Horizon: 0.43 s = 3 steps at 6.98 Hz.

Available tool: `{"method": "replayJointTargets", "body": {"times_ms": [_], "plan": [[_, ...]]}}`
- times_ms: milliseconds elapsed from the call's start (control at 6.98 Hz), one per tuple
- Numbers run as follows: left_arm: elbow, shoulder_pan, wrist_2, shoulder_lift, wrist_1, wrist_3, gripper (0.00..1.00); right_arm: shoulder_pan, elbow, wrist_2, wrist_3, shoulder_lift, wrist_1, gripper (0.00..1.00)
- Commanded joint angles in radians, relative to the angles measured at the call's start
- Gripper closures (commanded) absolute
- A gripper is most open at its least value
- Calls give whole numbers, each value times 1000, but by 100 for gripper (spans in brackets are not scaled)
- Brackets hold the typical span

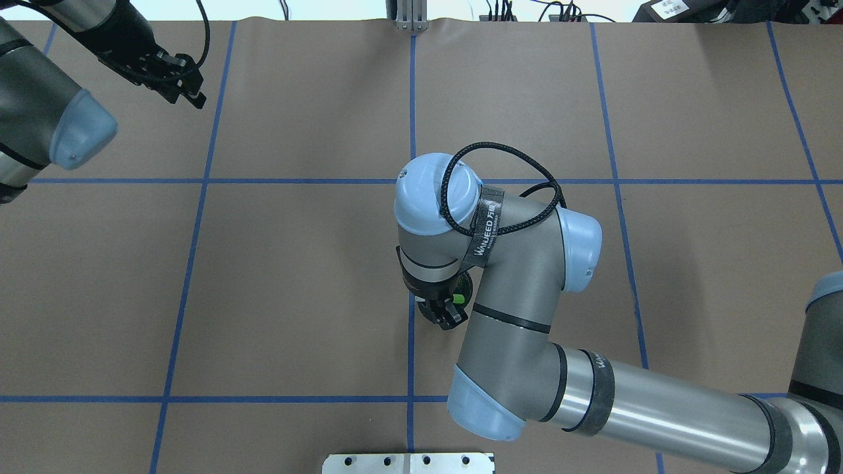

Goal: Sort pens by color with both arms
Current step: 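Lower the right gripper into the cup and grasp the green highlighter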

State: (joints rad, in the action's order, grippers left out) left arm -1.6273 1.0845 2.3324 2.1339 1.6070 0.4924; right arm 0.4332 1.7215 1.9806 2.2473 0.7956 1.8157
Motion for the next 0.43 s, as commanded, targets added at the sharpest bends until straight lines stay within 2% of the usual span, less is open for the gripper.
{"method": "replayJointTargets", "body": {"times_ms": [0,286], "plan": [[-2,0,-2,0,-1,0,46,-1,1,0,0,2,0,49],[0,-2,-2,0,-1,0,46,-1,7,0,0,4,0,53]]}}
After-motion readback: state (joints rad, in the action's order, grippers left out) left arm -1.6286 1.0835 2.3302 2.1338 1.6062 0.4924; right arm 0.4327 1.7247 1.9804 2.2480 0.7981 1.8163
